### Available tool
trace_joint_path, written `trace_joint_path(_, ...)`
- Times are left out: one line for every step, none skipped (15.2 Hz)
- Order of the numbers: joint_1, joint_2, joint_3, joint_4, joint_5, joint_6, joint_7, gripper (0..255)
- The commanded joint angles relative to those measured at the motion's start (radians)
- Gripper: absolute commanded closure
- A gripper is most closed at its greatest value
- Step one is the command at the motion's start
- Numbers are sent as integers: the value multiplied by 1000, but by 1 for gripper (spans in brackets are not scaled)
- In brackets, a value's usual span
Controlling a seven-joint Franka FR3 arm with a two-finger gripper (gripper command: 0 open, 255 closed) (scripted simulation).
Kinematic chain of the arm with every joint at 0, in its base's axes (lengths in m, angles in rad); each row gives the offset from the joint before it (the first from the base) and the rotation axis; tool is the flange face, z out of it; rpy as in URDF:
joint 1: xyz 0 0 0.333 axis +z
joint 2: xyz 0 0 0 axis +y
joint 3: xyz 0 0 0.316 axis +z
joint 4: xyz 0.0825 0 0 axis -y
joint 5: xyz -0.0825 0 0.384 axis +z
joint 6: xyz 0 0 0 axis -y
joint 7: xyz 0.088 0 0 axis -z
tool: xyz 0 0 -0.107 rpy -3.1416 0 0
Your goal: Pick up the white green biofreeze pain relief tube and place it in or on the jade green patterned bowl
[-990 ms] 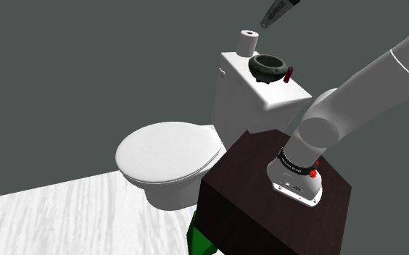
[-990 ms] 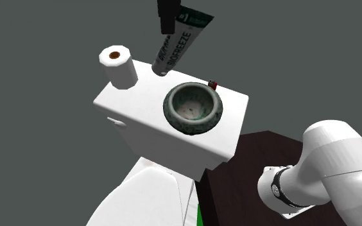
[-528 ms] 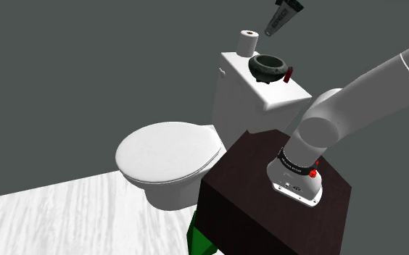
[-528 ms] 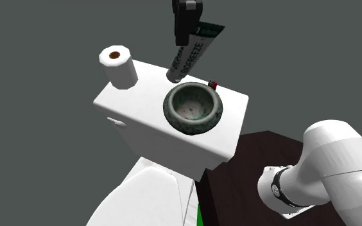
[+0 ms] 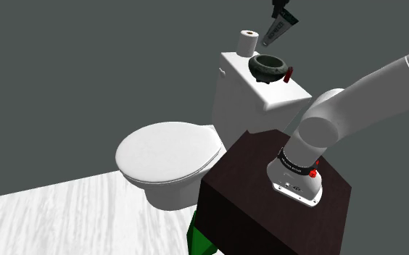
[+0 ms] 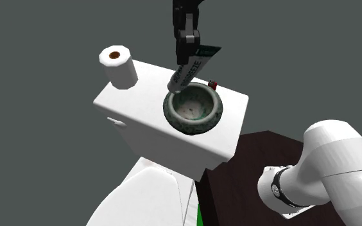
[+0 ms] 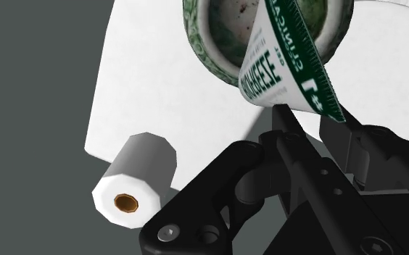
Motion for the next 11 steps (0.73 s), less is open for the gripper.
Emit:
trace_joint_path(-1, -6, -2, -32, -3, 26, 4, 255)
trace_joint_path(-3, -11, -3, -49, -5, 38, 5, 255)
trace_joint_path(-4, -15, -4, -65, -6, 51, 7, 255)
trace_joint_path(-5, -19, -5, -82, -8, 64, 9, 255)
trace_joint_path(-6, -23, -6, -98, -10, 77, 10, 255)
trace_joint_path(-7, -26, -8, -114, -12, 89, 12, 255)
trace_joint_path(-8, -29, -9, -130, -14, 102, 14, 255)
trace_joint_path(-9, -32, -10, -146, -16, 115, 15, 255)
trace_joint_path(-10, -36, -12, -168, -18, 133, 17, 255)
trace_joint_path(-10, -36, -12, -168, -18, 133, 17, 255)
trace_joint_path(-10, -36, -12, -168, -18, 133, 17, 255)
